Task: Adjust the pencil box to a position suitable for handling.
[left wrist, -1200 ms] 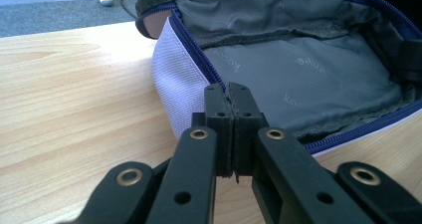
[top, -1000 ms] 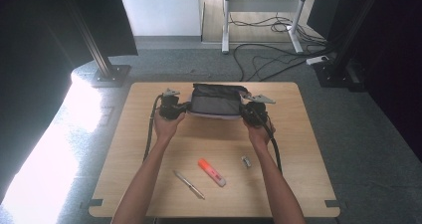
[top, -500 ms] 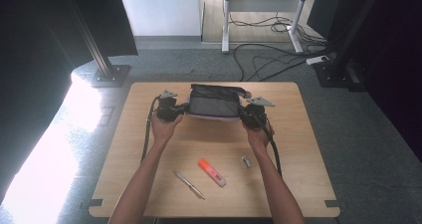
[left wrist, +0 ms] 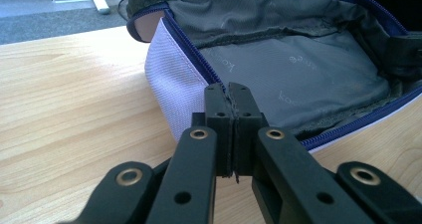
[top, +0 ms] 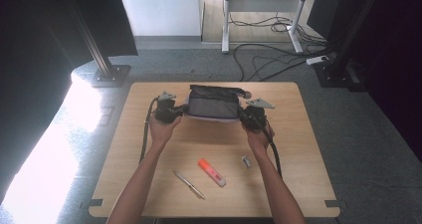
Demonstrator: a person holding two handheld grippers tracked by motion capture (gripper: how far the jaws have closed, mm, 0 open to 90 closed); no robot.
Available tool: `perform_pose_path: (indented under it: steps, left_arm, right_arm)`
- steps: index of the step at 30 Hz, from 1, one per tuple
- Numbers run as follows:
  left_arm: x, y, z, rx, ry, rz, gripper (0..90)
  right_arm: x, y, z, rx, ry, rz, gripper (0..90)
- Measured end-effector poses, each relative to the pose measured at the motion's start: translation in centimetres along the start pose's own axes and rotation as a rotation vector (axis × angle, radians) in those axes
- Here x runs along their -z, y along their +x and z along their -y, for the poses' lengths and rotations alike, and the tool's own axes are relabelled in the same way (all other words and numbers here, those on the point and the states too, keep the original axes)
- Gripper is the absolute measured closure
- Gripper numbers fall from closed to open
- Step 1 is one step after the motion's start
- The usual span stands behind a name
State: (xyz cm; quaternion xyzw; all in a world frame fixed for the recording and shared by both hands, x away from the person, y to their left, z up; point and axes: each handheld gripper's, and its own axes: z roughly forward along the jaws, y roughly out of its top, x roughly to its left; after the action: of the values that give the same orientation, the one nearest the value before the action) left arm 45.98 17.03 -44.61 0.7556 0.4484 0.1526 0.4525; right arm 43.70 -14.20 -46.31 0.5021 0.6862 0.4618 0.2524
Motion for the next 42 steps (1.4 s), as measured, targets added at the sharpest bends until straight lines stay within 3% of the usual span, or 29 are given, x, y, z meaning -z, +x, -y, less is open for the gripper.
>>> perform_pose_path:
  steps: [22, 42]
  left_arm:
    - [0.8, -0.2, 0.7, -0.008, -0.013, 0.018, 89.2]
    - [2.9, -0.7, 3.0, -0.014, -0.029, 0.048, 89.2]
  right_arm:
    - [0.8, 0.6, 0.5, 0.014, -0.015, -0.010, 87.9]
    - [2.4, 1.7, 1.6, 0.042, -0.037, -0.046, 87.9]
